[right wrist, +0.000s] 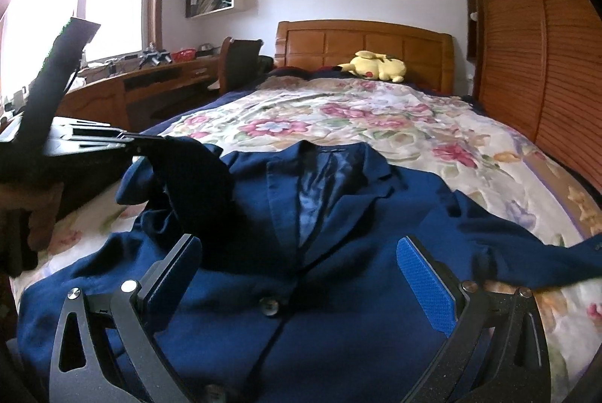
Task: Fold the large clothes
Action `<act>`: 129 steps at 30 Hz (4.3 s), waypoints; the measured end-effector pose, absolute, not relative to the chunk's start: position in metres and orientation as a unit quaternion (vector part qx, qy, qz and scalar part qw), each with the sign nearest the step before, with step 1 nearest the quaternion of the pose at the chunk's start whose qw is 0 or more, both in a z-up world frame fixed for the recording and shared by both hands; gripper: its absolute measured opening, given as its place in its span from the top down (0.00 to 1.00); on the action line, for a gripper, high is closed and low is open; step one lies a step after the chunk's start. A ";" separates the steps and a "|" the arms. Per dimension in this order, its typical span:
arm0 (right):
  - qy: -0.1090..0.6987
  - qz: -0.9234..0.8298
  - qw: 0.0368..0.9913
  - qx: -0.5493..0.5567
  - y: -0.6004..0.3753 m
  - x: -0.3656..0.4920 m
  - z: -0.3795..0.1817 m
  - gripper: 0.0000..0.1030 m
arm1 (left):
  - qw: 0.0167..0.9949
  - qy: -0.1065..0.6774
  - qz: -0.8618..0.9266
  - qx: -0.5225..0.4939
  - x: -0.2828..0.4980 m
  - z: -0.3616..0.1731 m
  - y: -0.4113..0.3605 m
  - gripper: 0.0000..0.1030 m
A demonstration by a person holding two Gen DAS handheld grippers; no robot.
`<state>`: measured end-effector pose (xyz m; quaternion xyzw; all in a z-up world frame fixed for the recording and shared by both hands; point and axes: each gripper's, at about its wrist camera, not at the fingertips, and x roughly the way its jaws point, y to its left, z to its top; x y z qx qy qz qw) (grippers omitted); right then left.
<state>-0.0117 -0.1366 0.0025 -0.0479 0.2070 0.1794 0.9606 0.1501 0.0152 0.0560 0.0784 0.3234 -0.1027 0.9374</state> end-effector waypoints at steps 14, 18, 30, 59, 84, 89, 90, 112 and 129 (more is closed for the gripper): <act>0.209 0.168 0.962 -0.049 -0.141 -0.016 0.005 0.00 | 0.938 0.319 -0.109 0.077 0.114 0.049 0.001 0.76; 0.209 0.171 0.962 -0.050 -0.142 -0.016 0.005 0.00 | 0.945 0.302 -0.103 0.069 0.098 0.051 0.015 0.56; 0.215 0.176 0.959 -0.054 -0.136 -0.011 0.003 0.00 | 0.960 0.273 -0.055 0.009 0.060 0.034 0.072 0.16; 0.216 0.237 0.939 -0.127 -0.043 0.019 0.020 0.00 | 0.964 0.264 -0.016 -0.012 0.017 0.011 0.153 0.11; 0.313 0.296 0.868 -0.249 0.076 0.079 -0.015 0.01 | 0.964 0.266 0.007 -0.026 0.012 0.006 0.194 0.11; 0.327 0.287 0.861 -0.264 0.075 0.088 -0.022 0.07 | 0.964 0.266 0.007 -0.026 0.012 0.006 0.194 0.11; 0.331 0.285 0.859 -0.267 0.075 0.091 -0.023 0.08 | 0.963 0.266 0.007 -0.026 0.012 0.006 0.194 0.11; 0.278 0.299 0.902 -0.138 -0.002 0.077 0.023 0.86 | 0.964 0.262 -0.040 -0.019 0.021 0.014 0.155 0.11; 0.217 0.195 0.954 -0.075 -0.095 0.015 0.053 0.86 | 0.965 0.252 -0.076 -0.021 0.020 0.021 0.122 0.11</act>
